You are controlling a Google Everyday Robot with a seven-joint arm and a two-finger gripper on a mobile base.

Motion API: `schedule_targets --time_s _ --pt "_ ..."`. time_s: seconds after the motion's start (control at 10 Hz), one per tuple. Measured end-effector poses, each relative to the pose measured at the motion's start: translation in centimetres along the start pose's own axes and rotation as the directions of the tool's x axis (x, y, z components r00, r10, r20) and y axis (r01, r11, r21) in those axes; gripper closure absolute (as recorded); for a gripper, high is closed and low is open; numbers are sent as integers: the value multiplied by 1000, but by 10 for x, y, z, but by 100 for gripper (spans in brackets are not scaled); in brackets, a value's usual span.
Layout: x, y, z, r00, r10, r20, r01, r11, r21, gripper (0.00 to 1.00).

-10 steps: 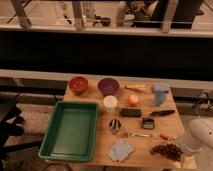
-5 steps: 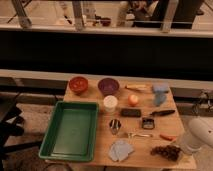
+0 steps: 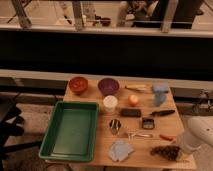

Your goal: Place grapes in table surface

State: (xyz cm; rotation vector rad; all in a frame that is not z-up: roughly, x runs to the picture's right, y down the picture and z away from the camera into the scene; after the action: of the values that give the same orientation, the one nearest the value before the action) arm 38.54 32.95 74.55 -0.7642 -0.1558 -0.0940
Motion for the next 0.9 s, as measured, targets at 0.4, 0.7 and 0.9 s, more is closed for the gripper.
schedule_targets --time_s 0.4,0.7,0.9 --pt "-8 -4 -40 1000 6 -12 -6 998 63 100" --pt "-13 -4 -74 1000 24 -3 -24 995 100 100" --pt "-16 -2 -95 1000 23 5 -24 993 119 100"
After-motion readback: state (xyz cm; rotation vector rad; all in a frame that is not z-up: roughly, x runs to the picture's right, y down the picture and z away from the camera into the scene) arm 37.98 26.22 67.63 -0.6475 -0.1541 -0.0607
